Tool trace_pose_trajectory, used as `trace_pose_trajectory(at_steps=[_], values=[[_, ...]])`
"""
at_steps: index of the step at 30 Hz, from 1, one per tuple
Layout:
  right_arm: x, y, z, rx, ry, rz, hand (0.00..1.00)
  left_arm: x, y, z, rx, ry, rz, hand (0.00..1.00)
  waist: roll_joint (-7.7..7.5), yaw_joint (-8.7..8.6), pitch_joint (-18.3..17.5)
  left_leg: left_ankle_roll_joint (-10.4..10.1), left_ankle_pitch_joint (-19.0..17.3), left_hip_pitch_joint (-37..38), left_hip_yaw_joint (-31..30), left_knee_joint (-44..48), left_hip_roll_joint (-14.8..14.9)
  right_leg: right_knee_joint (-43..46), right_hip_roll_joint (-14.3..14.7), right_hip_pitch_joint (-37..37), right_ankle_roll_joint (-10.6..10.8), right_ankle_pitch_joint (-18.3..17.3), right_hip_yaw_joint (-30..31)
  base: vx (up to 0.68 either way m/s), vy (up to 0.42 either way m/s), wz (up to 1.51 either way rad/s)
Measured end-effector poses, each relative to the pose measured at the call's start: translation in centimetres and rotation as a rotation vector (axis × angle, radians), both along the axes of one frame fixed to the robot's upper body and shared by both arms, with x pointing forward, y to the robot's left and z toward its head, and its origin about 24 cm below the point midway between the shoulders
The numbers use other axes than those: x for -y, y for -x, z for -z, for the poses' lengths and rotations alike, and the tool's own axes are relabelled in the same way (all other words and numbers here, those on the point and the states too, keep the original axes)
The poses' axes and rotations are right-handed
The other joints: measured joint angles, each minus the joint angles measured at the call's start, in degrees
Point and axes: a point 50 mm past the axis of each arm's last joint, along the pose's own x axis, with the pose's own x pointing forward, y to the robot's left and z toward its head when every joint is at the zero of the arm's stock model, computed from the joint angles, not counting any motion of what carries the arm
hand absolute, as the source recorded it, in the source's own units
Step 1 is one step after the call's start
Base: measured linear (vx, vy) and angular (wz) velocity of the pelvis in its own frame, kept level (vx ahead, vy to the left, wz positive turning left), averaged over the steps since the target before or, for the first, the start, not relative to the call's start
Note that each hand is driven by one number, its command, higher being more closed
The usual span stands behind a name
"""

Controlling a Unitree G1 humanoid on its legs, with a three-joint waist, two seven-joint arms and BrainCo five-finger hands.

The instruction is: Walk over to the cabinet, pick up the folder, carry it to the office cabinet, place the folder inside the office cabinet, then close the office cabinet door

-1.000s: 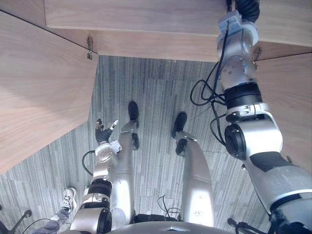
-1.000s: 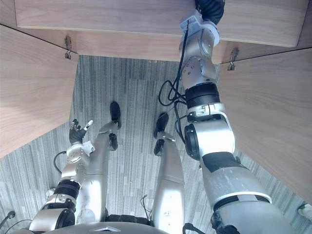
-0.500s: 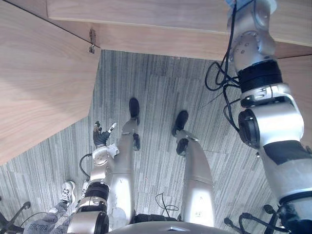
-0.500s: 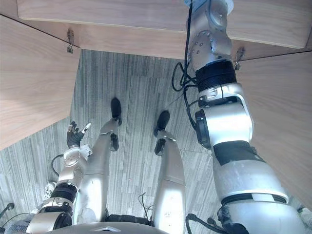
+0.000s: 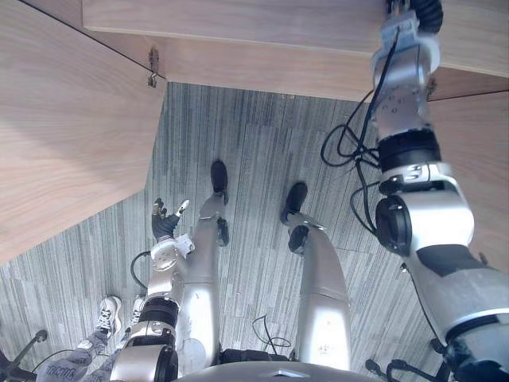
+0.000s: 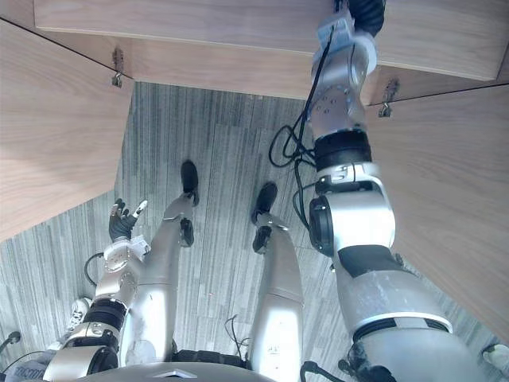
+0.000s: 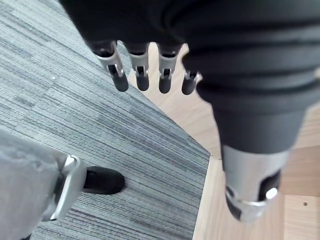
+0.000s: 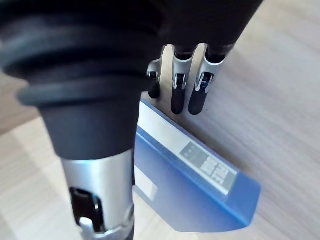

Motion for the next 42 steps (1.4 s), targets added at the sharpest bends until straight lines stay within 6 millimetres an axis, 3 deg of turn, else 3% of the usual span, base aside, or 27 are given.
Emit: trace_pose_trajectory(at_steps=[5, 12, 20, 25, 31, 32, 36, 42], values=[[-0.8, 0.3, 1.9, 0.030, -0.055, -0.056, 0.00, 0.0, 0.0, -0.2, 0.011, 0.001, 0.001, 0.00, 0.12, -0.32, -0.34, -0.06, -0.36, 1.12, 0.78, -0.12, 0.33, -0.02, 0.06, 0.72, 0.03, -0.06, 0.25, -0.02, -0.021, -0.01], [-1.4, 0.6, 5.1, 0.060, -0.268, -0.103, 0.00, 0.1, 0.0, -0.2, 0.015, 0.018, 0.004, 0.00, 0.13, 0.04, -0.51, -0.04, 0.26, 3.45, 2.09, -1.92, 0.55, -0.64, 0.05, 2.16, 0.04, -0.06, 0.58, 0.00, -0.028, 0.00], [-1.1, 1.0, 4.7, 0.091, -0.261, -0.104, 0.00, 0.1, 0.0, -0.2, 0.017, 0.020, 0.009, 0.00, 0.13, -0.04, -0.51, 0.17, 1.43, 5.05, 2.06, -3.98, 0.40, -1.87, 0.19, 3.30, 0.02, 0.02, 0.36, 0.00, -0.043, 0.01], [-1.0, 2.3, 3.4, 0.109, 0.063, -0.048, 0.00, 0.1, 0.2, 0.0, 0.010, 0.020, 0.008, 0.00, 0.12, -0.39, -0.51, 0.14, 1.38, 5.22, 2.13, -3.93, 0.78, -2.98, 0.70, 4.08, 0.21, 0.74, 0.30, 0.01, -0.032, -0.04], [-1.4, 5.7, 3.4, 0.087, 0.670, 0.332, 0.00, -0.2, 0.7, 0.6, -0.019, -0.004, -0.002, 0.00, -0.06, -0.83, -0.64, -0.15, 0.74, 5.90, 2.63, -3.87, 0.99, -4.21, 0.92, 4.93, 0.42, 0.98, 0.53, 0.00, -0.025, -0.04], [-1.4, 5.9, 3.6, 0.065, 0.731, 0.386, 1.00, -0.2, 0.7, 0.5, -0.022, -0.017, 0.002, 0.00, -0.06, -0.80, -0.64, -0.15, 0.74, 5.90, 2.68, -3.88, 1.01, -4.23, 0.93, 4.91, 0.43, 0.99, 0.55, 0.00, -0.045, -0.03], [-1.1, 5.7, 5.2, -0.102, 1.048, 0.659, 1.00, -0.3, 0.7, 0.5, -0.034, -0.072, 0.008, 0.00, -0.06, -0.58, -0.64, -0.16, 0.74, 5.83, 2.76, -4.00, 1.03, -4.25, 0.94, 4.72, 0.44, 0.99, 0.57, 0.01, -0.041, -0.01], [-0.8, 5.5, 5.8, -0.228, 1.278, 0.876, 1.00, -0.7, 0.7, -0.2, -0.021, -0.136, -0.003, 0.00, -0.09, -0.37, -0.65, -0.11, 0.77, 4.96, 2.55, -3.98, 1.02, -4.10, 0.92, 3.95, 0.46, 0.97, 0.35, 0.01, -0.040, 0.01]])
